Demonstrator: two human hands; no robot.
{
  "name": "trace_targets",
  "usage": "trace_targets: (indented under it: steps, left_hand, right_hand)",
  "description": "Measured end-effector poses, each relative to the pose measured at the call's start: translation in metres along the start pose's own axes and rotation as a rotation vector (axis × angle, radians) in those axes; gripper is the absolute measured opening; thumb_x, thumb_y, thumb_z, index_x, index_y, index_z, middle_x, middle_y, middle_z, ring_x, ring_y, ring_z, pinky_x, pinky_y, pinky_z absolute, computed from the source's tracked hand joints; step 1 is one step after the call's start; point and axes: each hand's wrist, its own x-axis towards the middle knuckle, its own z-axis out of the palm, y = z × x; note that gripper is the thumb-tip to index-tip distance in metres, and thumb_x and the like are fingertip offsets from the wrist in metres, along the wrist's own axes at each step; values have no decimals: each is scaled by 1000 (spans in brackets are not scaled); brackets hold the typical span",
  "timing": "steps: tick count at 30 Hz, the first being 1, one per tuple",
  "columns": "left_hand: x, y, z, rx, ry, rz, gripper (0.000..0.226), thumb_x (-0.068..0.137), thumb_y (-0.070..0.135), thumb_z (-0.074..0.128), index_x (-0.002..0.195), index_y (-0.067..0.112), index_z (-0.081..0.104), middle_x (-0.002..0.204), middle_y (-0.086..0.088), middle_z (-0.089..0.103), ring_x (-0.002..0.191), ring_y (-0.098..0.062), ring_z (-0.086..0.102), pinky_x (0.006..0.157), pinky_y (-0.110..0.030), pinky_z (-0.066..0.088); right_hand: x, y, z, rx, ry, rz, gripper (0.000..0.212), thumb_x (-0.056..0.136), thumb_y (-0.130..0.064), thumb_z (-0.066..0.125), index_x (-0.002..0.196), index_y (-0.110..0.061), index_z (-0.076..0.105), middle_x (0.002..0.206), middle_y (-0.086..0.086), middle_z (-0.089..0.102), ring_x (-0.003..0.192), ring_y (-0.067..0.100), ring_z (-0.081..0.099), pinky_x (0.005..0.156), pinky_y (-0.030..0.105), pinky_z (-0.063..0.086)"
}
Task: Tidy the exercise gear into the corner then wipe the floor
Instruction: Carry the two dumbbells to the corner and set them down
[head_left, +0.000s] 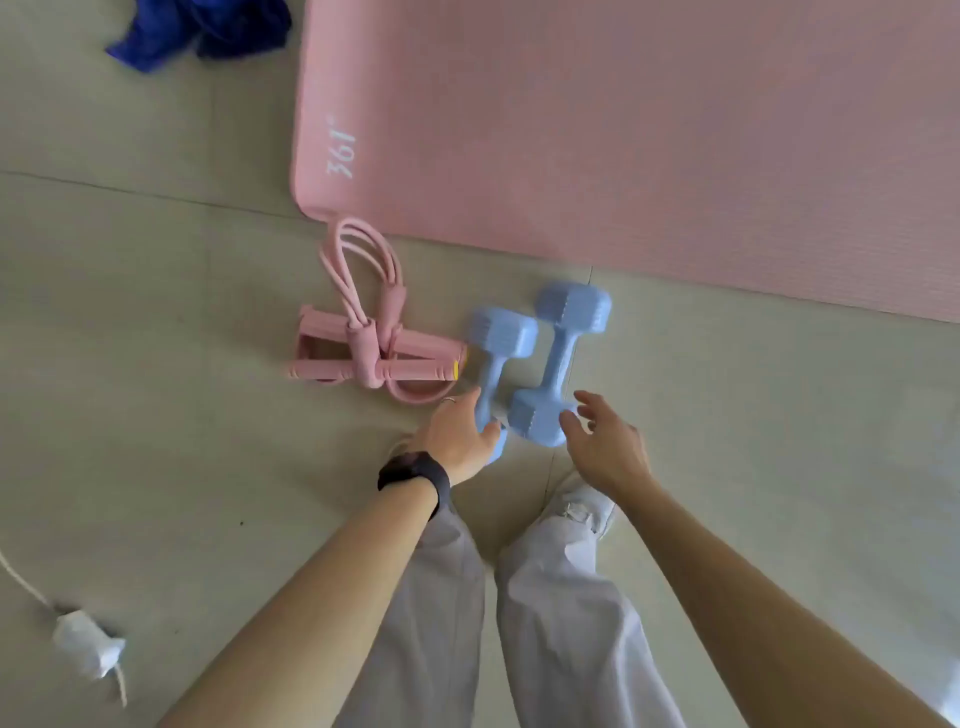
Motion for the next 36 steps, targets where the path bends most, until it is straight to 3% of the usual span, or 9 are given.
trace_targets:
  steps: [5, 10, 14, 18, 21, 25, 28, 36]
  left_hand:
    - [71, -16, 45, -116, 93, -15, 58, 96, 32, 54, 147, 15, 31, 131, -18, 56, 119, -39, 55, 93, -46, 47]
    - [98, -27, 73, -251, 193, 25, 74, 94, 16, 56, 153, 25, 13, 134, -14, 57, 103, -39, 63, 82, -46, 53]
    - [102, -26, 70, -99, 145, 9, 55, 92, 5, 57, 139, 12, 28, 109, -18, 62, 95, -42, 63, 70, -42, 46]
    - [72, -15, 48, 101, 91, -56, 43, 96, 15, 52, 134, 14, 32, 104, -12, 63, 96, -37, 63, 69, -40, 42]
    - [26, -3, 26, 169, 46, -80, 43, 98, 22, 48, 136, 15, 30, 114, -14, 64, 105, -38, 62, 81, -43, 47]
    - [-47, 24, -10, 166, 44, -41, 51, 95, 22, 47, 138, 20, 20, 107, -16, 65, 95, -39, 63, 80, -50, 51]
    - [-119, 67, -53, 144, 47, -25, 50, 97, 18, 47, 143, 15, 27, 104, -20, 64, 93, -41, 62, 76, -44, 49]
    - [-329, 194, -146, 78, 124, 186, 34, 98, 22, 48, 130, 16, 40, 99, -13, 64, 87, -36, 62, 71, -41, 50]
  right_hand:
    - [76, 11, 43, 233, 44, 64, 59, 98, -42, 53, 152, -38, 29, 143, -8, 53, 125, 18, 55, 95, 34, 46]
    - [115, 27, 68, 237, 115, 40, 63, 98, -34, 55, 152, -42, 21, 106, -4, 59, 93, 23, 60, 86, 38, 48]
    - [119, 29, 70, 171, 75, 32, 61, 100, -26, 50, 151, -33, 17, 82, 5, 56, 82, 34, 59, 72, 37, 42]
    - [98, 36, 50, 100, -10, 83, 61, 99, -27, 49, 152, -32, 20, 109, 13, 63, 99, 38, 60, 89, 48, 48]
    - [53, 43, 23, 146, -110, 142, 66, 96, -26, 55, 155, -30, 24, 121, 14, 64, 109, 35, 61, 96, 46, 47]
    - [-46, 35, -10, 275, -129, 141, 68, 93, -22, 63, 152, -33, 30, 91, 10, 64, 77, 22, 60, 79, 39, 49]
    - [-127, 16, -49, 317, -119, 110, 65, 94, -26, 60, 150, -39, 29, 83, 1, 61, 73, 18, 59, 75, 37, 49]
    - [-342, -39, -173, 432, 101, -19, 73, 94, -24, 61, 156, -36, 24, 77, 2, 57, 74, 20, 58, 71, 31, 44]
